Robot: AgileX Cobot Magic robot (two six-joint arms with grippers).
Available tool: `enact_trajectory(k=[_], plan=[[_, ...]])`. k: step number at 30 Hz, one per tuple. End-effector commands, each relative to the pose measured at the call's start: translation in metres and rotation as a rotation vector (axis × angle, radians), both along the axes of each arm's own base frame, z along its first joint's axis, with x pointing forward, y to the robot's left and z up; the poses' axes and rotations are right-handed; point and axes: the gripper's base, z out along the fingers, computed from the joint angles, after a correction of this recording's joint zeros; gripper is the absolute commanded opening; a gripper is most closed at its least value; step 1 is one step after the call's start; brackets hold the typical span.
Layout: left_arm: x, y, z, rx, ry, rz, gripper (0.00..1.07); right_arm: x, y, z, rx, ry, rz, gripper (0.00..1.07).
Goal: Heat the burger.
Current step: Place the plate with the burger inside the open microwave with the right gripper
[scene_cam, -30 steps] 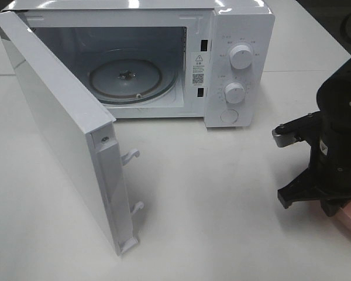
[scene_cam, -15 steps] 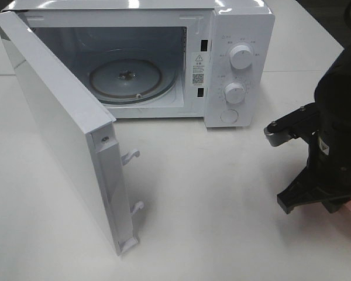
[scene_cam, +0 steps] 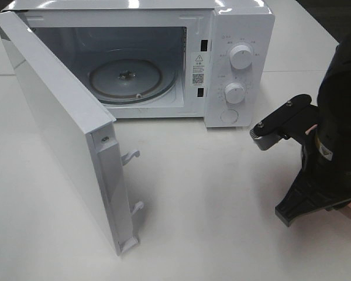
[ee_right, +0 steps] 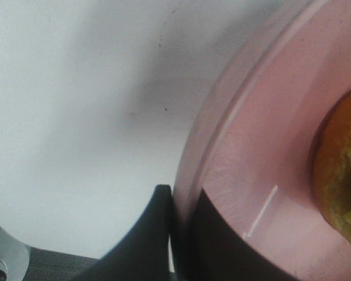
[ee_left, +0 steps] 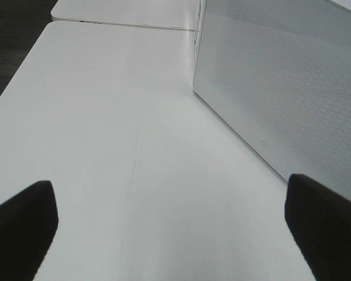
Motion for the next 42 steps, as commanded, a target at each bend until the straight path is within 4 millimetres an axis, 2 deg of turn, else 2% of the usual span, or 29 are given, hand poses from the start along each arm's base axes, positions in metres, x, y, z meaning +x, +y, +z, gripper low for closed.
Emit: enact_trajectory(k=[1, 12, 18, 25, 37, 42], plan=[[-0.003, -0.001, 0.0, -0.005, -0.024, -0.002, 0.98, -0.009, 0.002, 0.008, -0.049, -0.017, 0.113, 0.0], [-0.003, -0.001, 0.0, -0.005, -0.024, -0.002, 0.98, -0.041, 0.004, 0.003, -0.077, 0.01, 0.27, 0.0], [-0.003, -0.001, 0.0, -0.005, -0.024, -0.002, 0.98, -0.057, 0.007, 0.003, -0.082, 0.022, 0.441, 0.0], [-0.003, -0.001, 0.0, -0.005, -0.024, -0.002, 0.98, -0.057, 0.008, 0.002, -0.073, 0.028, 0.541, 0.0], [-0.003, -0.001, 0.0, -0.005, -0.024, -0.002, 0.98, -0.052, 0.016, 0.002, -0.102, 0.034, 0.87, 0.0], [-0.003, -0.001, 0.0, -0.005, -0.024, -0.002, 0.98, -0.049, 0.021, 0.002, -0.072, -0.007, 0.914, 0.0]])
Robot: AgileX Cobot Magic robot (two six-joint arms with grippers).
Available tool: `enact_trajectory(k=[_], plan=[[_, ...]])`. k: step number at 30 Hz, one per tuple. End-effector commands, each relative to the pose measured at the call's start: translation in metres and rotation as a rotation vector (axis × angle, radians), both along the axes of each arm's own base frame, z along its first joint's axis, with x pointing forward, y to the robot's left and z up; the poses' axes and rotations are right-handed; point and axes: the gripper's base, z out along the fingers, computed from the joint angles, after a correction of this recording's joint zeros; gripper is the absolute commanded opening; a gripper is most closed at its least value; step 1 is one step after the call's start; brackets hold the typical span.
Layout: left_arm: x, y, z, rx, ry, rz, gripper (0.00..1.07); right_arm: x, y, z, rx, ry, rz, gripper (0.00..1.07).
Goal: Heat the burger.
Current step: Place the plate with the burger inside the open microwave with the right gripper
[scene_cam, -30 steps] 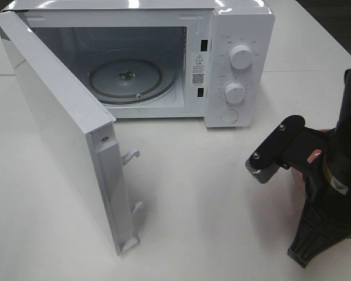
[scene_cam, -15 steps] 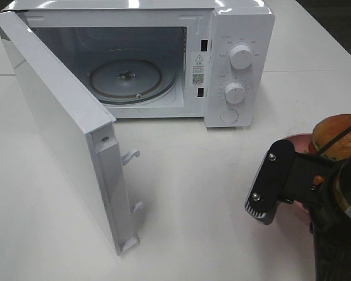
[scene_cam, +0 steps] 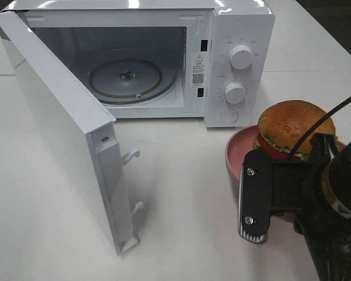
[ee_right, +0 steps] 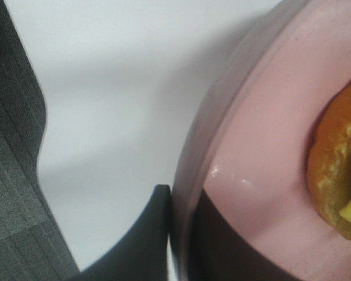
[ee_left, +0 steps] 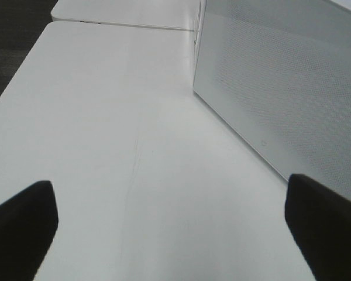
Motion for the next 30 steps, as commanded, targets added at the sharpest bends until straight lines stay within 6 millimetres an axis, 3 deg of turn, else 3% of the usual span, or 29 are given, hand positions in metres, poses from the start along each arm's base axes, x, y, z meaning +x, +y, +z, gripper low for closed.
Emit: enact_trajectory(k=[1, 24, 30], plan=[[-0.003, -0.001, 0.0, -0.005, -0.024, -0.002, 0.98, 0.003, 0.001, 0.003, -0.003, -0.049, 0.075, 0.0], [-0.003, -0.001, 0.0, -0.005, -0.024, -0.002, 0.98, 0.009, 0.018, 0.005, -0.002, -0.108, 0.524, 0.0], [-0.003, -0.001, 0.0, -0.005, -0.024, -0.002, 0.98, 0.016, 0.015, 0.006, 0.017, -0.116, 0.524, 0.0]])
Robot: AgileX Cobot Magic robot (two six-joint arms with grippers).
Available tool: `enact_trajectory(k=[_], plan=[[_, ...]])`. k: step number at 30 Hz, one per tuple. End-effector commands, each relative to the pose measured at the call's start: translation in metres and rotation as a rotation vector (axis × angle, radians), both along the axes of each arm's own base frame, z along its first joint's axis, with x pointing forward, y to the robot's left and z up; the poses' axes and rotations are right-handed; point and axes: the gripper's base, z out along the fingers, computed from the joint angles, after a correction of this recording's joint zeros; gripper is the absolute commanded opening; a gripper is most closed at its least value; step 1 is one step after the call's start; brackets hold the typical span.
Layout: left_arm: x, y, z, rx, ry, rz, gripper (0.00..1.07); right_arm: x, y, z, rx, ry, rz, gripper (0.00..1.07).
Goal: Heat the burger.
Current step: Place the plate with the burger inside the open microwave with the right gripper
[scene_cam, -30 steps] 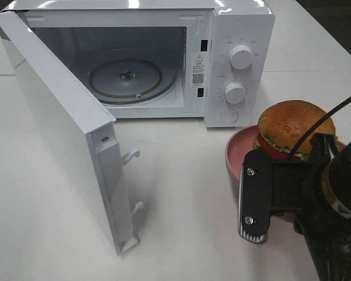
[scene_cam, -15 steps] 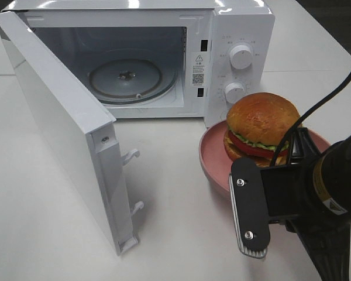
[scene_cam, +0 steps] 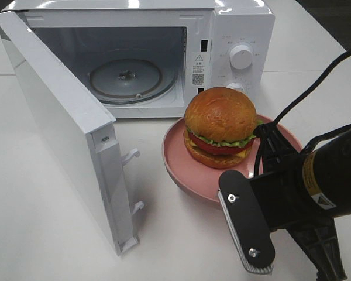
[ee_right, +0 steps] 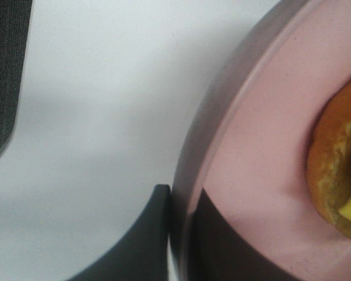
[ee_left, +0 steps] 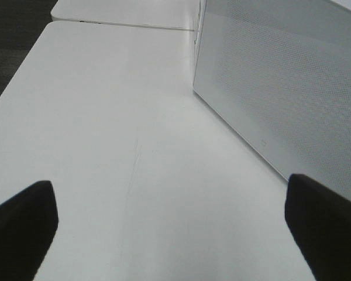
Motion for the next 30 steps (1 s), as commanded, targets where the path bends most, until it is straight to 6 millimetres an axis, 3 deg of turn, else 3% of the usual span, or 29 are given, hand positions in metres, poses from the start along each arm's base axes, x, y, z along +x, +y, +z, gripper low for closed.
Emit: enact_trajectory(k=[1, 15, 30], plan=[[-0.003, -0.001, 0.0, -0.005, -0.024, -0.002, 0.98, 0.011, -0.005, 0.004, 0.027, -0.038, 0.022, 0.0], [-0.003, -0.001, 0.0, -0.005, -0.024, -0.002, 0.98, 0.023, -0.017, 0.003, -0.003, -0.012, 0.195, 0.0], [-0.003, -0.001, 0.0, -0.005, -0.024, -0.002, 0.98, 0.043, -0.025, 0.017, 0.051, -0.002, 0.355, 0.0]])
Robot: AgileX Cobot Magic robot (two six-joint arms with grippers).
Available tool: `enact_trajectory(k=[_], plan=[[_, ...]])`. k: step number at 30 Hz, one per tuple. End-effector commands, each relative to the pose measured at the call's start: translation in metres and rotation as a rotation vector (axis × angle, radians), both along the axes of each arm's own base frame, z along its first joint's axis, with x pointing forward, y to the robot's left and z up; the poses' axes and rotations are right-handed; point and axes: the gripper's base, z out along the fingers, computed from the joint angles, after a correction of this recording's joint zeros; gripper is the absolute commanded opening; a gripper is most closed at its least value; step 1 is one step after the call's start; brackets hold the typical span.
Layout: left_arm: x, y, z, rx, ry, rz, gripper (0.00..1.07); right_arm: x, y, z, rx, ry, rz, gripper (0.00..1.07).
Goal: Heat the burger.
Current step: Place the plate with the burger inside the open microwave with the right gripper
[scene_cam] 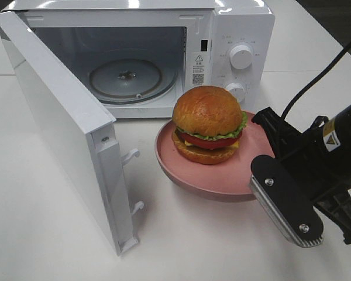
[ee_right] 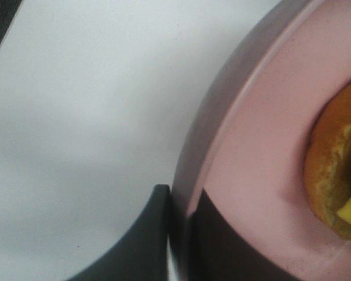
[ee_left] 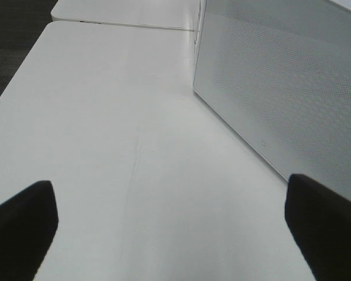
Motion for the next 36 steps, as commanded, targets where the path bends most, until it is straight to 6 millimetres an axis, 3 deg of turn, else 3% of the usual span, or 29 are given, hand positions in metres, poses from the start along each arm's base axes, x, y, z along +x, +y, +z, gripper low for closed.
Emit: enact_trajectory(k=[1, 15, 20, 28, 36], plan=[[-0.003, -0.001, 0.0, -0.005, -0.024, -0.002, 0.98, 0.011, 0.004, 0.014, 0.072, -0.067, 0.043, 0.0], [-0.003, -0.001, 0.0, -0.005, -0.024, -0.002, 0.98, 0.026, 0.013, 0.012, 0.055, -0.065, 0.062, 0.0], [-0.003, -0.001, 0.0, -0.005, -0.024, -0.002, 0.98, 0.039, 0.035, 0.017, 0.069, -0.073, 0.086, 0.0], [-0.003, -0.001, 0.0, -0.005, -0.024, -0.002, 0.98, 0.053, 0.043, 0.016, 0.053, -0.081, 0.083, 0.0], [-0.003, -0.001, 0.0, -0.005, -0.024, -0.002, 0.98, 0.066, 0.066, 0.018, 0.045, -0.107, 0.102, 0.0]])
